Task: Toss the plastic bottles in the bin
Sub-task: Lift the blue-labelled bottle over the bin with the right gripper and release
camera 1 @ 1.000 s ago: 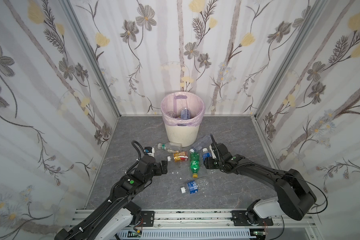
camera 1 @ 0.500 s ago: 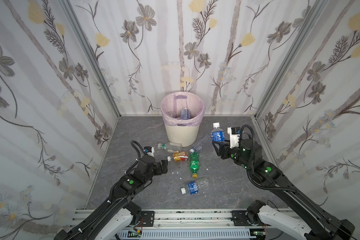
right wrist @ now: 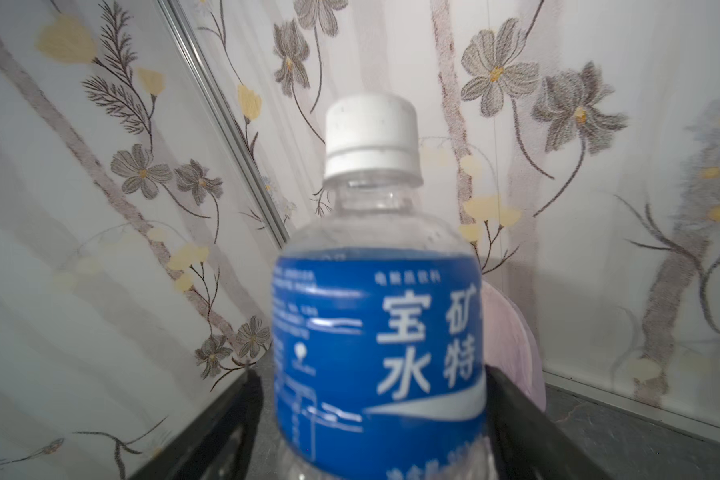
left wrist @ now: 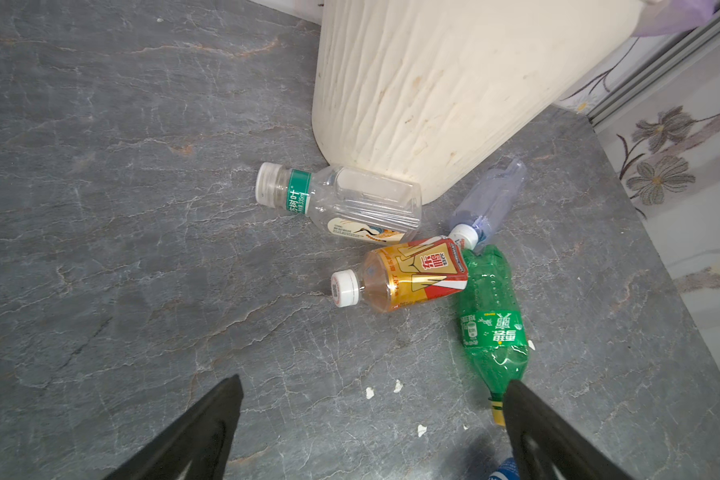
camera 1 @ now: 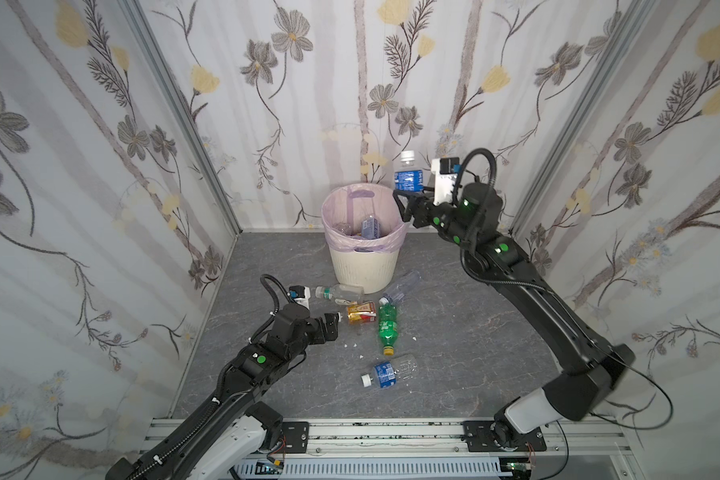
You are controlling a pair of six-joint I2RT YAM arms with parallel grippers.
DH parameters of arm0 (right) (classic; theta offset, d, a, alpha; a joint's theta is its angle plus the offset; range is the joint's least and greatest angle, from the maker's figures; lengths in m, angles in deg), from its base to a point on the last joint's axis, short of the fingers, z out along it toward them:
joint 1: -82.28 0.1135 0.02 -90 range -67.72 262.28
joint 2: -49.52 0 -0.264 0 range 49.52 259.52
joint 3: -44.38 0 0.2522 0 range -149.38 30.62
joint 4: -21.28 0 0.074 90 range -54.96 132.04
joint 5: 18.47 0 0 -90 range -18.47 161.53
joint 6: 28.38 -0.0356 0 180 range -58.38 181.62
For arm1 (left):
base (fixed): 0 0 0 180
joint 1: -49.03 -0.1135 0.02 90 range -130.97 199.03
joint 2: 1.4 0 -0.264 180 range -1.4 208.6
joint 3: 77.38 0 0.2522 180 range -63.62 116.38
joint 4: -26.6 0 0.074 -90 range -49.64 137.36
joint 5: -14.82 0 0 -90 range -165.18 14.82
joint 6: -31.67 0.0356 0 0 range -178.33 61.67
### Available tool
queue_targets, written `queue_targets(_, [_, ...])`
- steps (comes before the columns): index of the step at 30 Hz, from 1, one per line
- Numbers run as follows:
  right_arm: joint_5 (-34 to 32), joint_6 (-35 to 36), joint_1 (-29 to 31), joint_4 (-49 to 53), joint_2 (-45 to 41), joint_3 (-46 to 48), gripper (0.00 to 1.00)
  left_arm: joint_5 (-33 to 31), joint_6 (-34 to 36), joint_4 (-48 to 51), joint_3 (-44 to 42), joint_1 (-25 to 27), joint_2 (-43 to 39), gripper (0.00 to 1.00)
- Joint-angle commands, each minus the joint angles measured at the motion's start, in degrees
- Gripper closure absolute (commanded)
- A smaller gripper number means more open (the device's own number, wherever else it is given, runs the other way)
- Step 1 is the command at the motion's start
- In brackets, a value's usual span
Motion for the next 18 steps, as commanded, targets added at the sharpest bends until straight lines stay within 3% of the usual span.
queue_targets(1, [3.48, 0.83, -0.12, 12.23, 8.31, -13.29, 0.01, 2.21, -0.44, 1.08, 1.42, -0.06, 0.0, 0.0])
queue_targets(12, [3.95, 1.42, -0.84, 9.57, -0.41, -0.12, 0.0, 6.93, 2.57, 1.98, 3.41, -0.06, 0.41, 0.0])
queue_targets(18, [2.63, 0.88, -0.94, 9.07, -6.37, 10.39, 0.0, 14.7, 6.17, 1.89, 3.87, 1.5, 3.09, 0.0])
